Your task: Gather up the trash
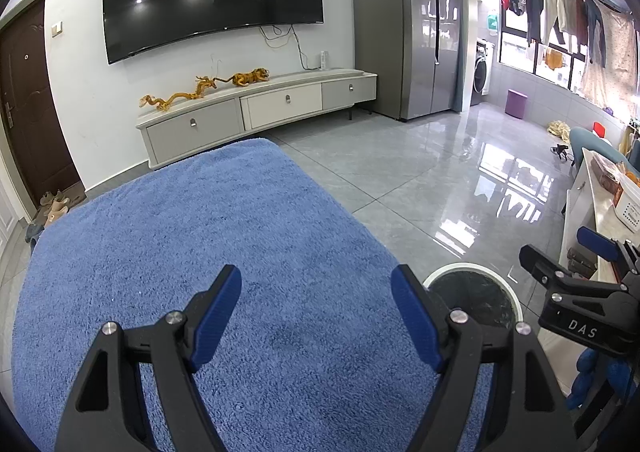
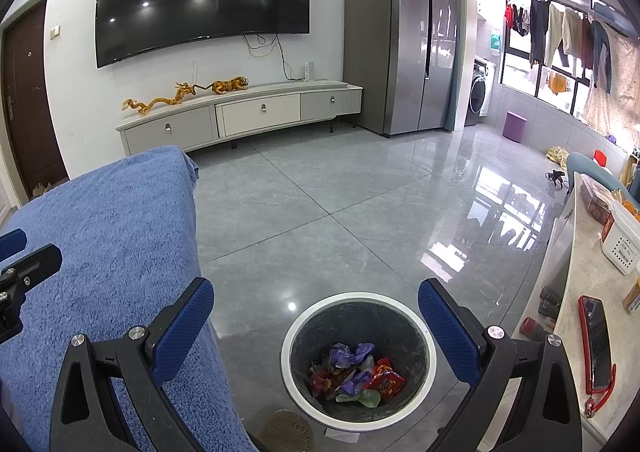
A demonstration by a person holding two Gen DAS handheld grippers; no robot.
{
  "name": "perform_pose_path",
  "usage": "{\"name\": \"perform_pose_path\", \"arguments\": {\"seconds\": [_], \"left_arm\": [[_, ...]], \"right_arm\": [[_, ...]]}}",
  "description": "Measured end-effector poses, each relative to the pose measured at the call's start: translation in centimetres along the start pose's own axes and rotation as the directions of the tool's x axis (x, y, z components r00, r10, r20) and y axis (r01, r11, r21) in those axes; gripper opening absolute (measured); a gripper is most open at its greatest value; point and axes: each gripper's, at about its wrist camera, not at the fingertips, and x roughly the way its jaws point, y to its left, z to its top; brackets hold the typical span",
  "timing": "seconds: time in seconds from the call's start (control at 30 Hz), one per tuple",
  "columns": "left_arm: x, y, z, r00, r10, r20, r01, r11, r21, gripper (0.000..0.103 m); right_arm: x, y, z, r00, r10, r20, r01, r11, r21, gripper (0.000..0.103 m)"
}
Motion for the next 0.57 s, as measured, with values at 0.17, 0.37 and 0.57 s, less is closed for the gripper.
{"name": "perform_pose_path", "arguments": {"seconds": [0.17,0.37,0.57], "left_arm": [[0.01,-0.13,-0.10,1.000,-0.007,-0.004,0.007,1.000,-0.001,0.076],[-0.03,-0.20,-0.13,1.000,-0.008,-0.005,0.008,1.000,-0.001,0.076],[-0.26,-0.41,-0.45,1.000,-0.012,-0.009,0.012,1.000,0.001,0.076]], "right_arm": [[0.06,0.13,0.19,1.000,0.000,0.001,0.000,1.000,-0.001,0.103],[0.07,0.13,0.25,1.000,0.000,0.000,0.000,1.000,-0.001,0.103],[0.07,0.10,0.30,1.000,0.000,0.000,0.000,1.000,-0.002,0.103]]}}
